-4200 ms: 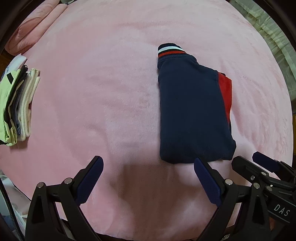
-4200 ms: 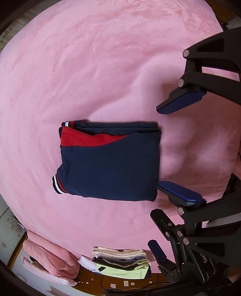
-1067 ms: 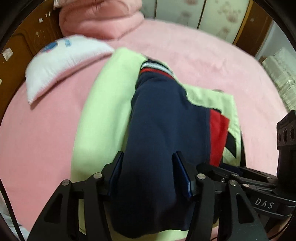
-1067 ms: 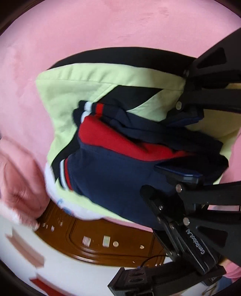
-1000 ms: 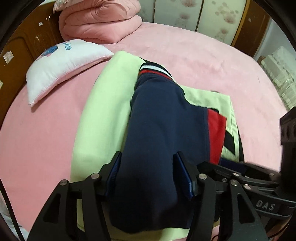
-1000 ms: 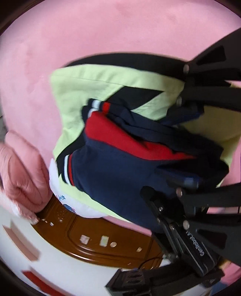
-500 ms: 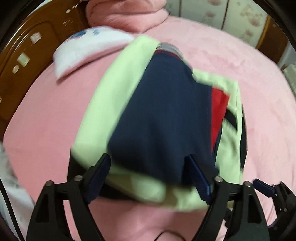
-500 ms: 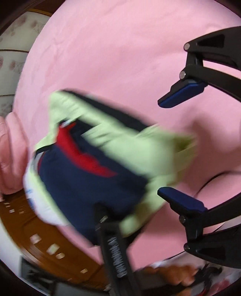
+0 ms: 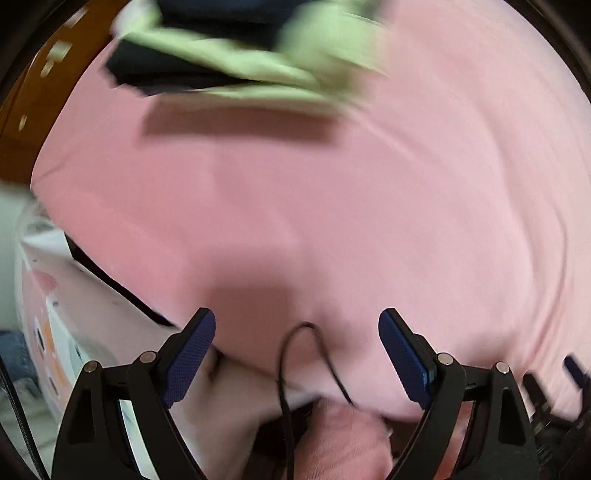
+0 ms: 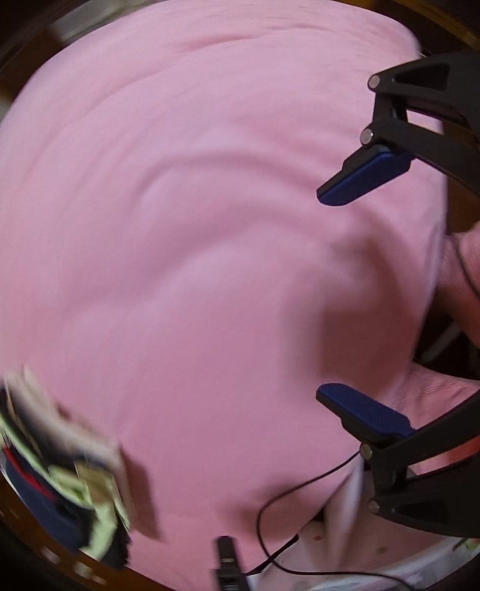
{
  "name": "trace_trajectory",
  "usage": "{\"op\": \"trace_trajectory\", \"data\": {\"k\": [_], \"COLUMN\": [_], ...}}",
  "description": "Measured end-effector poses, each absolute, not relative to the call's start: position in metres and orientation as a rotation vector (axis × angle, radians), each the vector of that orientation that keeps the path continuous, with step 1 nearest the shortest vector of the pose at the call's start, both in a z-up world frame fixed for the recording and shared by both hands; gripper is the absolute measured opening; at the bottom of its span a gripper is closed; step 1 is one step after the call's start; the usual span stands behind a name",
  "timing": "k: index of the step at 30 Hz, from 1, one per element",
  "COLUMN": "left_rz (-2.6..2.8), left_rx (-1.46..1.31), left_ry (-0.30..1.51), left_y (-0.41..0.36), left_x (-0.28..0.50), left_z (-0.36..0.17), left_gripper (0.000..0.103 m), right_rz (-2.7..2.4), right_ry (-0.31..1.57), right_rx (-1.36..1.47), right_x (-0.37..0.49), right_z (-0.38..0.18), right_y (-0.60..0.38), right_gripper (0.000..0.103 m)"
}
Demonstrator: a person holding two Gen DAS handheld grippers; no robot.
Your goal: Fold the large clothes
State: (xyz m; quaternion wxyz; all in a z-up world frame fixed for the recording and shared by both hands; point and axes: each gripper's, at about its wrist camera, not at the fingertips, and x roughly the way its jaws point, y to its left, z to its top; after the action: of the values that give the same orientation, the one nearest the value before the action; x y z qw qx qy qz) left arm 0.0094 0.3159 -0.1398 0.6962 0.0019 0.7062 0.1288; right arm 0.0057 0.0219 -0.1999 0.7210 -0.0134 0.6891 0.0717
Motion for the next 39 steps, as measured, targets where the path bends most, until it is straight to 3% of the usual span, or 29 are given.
{"op": "trace_trajectory", "data": {"k": [5,10,16,24,39], "left_rz": [0.126,-0.083,-0.206,-0.181,-0.027], "left_rx": [0.019,0.045,0.152,0.199,0.063], "left_ry": [1.544,1.420,1.208,1.010,1.054], "left_y": [0.188,0.055,-0.023,-0.036,0.006], "left_x": [-0.030,-0.065,-0.099,-0.138,-0.157], "left_z": [-0.130,-0.087,-0.009,0.064,0.068], "left_gripper": [0.089,0.089,0.089,0.089,0.095], "right_rz": [-0.025,-0.109,-0.112,-0.040,0.059], "right_ry": [1.519,1.472,1.342,1.136,1.077], "right_rx": [-0.021,0.093,0.273,0.348,0.247], "right_x": [-0.050,-0.098,-0.128,-0.154,-0.154], "right_z": [-0.178,-0.134,-0.065,0.003,0.009], "right_y": [-0.098,-0.187,-0.235,-0.257,-0.229], "right_gripper": [0.098,0.098,0.098,0.098,0.098]}}
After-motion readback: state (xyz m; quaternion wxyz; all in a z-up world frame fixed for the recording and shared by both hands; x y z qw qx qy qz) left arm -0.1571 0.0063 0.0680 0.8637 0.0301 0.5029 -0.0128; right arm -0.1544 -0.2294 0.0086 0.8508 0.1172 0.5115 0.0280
